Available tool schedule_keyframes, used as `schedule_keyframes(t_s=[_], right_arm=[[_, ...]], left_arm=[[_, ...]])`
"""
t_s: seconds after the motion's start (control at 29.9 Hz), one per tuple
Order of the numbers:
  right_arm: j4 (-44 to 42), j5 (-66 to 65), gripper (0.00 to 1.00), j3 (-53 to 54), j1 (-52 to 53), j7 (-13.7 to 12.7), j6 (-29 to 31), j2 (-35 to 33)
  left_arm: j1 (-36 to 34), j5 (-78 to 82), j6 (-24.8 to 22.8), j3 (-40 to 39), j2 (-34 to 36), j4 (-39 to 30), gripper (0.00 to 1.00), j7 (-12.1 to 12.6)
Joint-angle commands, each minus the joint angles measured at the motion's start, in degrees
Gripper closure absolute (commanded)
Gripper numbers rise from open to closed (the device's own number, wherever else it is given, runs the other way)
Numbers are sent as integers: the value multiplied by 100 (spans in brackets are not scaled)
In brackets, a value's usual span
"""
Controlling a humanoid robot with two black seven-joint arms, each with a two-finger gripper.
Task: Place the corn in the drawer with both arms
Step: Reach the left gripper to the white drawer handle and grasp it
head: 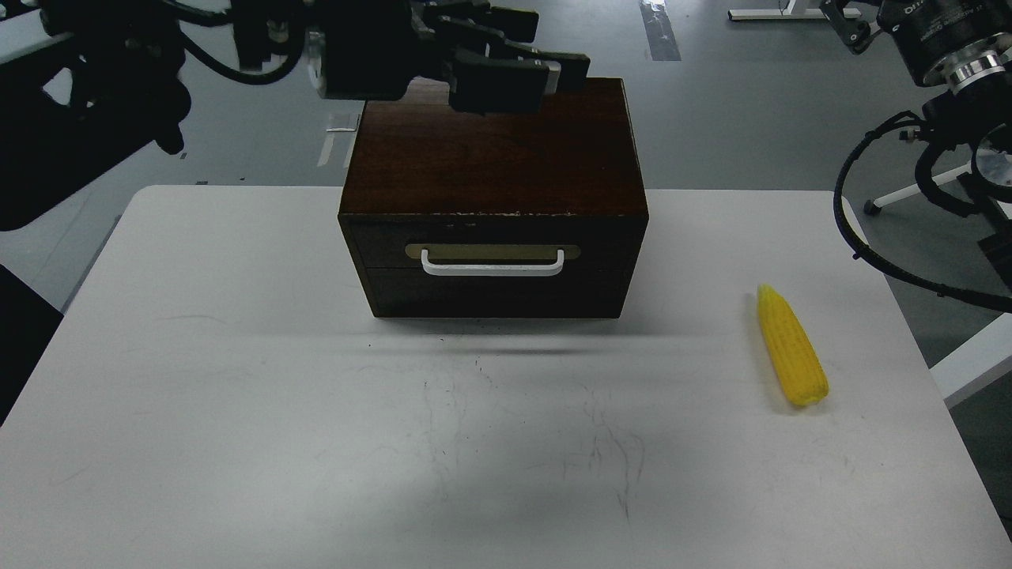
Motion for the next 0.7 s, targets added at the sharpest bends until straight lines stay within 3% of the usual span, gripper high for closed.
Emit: schedule_keyframes(t_s=[0.0,0.07,0.13,0.33,0.67], right_arm=[[-9,0,0,-8,-10,0,0,-2],[-9,0,0,-8,-27,0,0,-2],[-9,0,0,-25,-45,0,0,15],[0,0,0,-34,-54,0,0,50],[35,0,0,-69,-677,-9,0,15]], left_arm=[[-60,981,-1,476,-319,-35,16,-50],[-121,1345,-1,670,-416,-8,16,-147],[-340,1957,-1,1361,-530,18,16,-366],[-1105,2153,-1,2883,-662,35,16,-463],[-1115,2224,-1,3184,-803,150,16,-454]])
